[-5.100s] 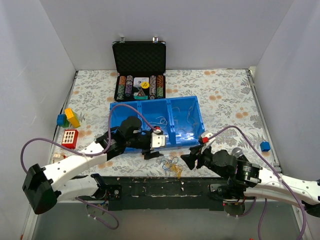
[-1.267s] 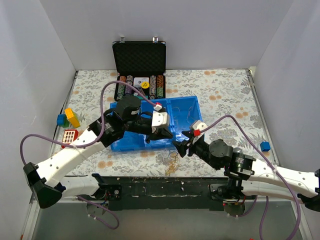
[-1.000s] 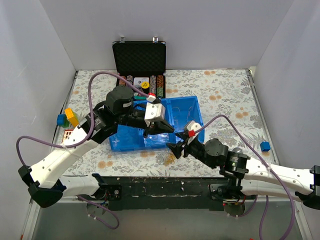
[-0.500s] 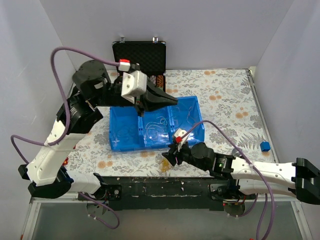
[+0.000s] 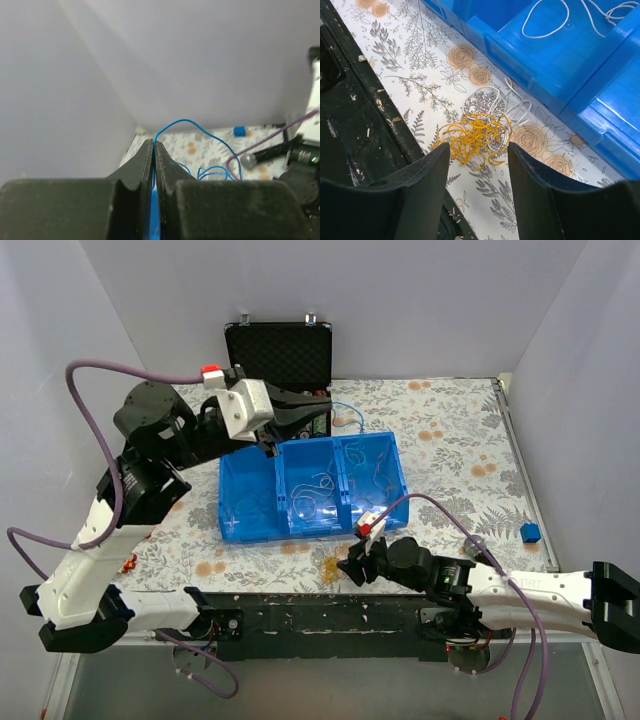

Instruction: Untangle the cables

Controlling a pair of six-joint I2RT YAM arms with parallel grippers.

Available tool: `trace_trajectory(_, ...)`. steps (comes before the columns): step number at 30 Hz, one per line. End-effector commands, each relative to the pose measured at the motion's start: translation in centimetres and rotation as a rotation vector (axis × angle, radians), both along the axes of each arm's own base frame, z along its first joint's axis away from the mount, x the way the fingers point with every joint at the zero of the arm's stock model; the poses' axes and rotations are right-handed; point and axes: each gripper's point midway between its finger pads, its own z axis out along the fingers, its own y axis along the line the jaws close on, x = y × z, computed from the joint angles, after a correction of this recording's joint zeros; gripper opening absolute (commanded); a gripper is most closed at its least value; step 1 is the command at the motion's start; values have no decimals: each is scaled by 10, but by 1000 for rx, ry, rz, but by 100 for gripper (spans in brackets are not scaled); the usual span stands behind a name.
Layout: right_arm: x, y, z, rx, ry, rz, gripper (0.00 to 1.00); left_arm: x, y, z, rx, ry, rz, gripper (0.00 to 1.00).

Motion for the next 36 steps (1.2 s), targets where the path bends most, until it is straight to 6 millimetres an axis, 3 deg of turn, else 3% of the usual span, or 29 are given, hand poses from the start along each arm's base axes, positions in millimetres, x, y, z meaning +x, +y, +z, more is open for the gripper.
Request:
trace_trajectory(1, -1, -2, 17, 52, -2, -10, 58, 49, 33, -29, -14, 27, 302, 0)
trace_trajectory(7, 2, -10, 24, 59, -13, -39, 57, 89, 78, -79, -56, 114, 572, 0)
trace_trajectory(9, 2, -12, 25, 64, -13, -48, 57, 101, 92, -107, -42, 135, 665, 0)
trace_trajectory(14, 2, -15, 29, 83, -8, -60, 57, 109, 122, -160, -19, 160, 800, 8)
trace_trajectory(21, 3, -20, 30, 80, -11, -73, 57, 129, 154, -214, -17, 306, 979, 7)
trace_trajectory(27, 3, -22, 32, 85, -6, -81, 57, 143, 155, -260, 60, 394, 1006, 5)
trace_trajectory(31, 3, -22, 33, 88, -5, -83, 57, 137, 133, -285, 158, 439, 885, 14)
trace_trajectory(33, 3, -22, 33, 88, -5, -83, 57, 118, 107, -298, 267, 452, 694, 23)
trace_trajectory(36, 4, -23, 31, 81, -6, -85, 58, 73, 74, -313, 403, 465, 371, 47)
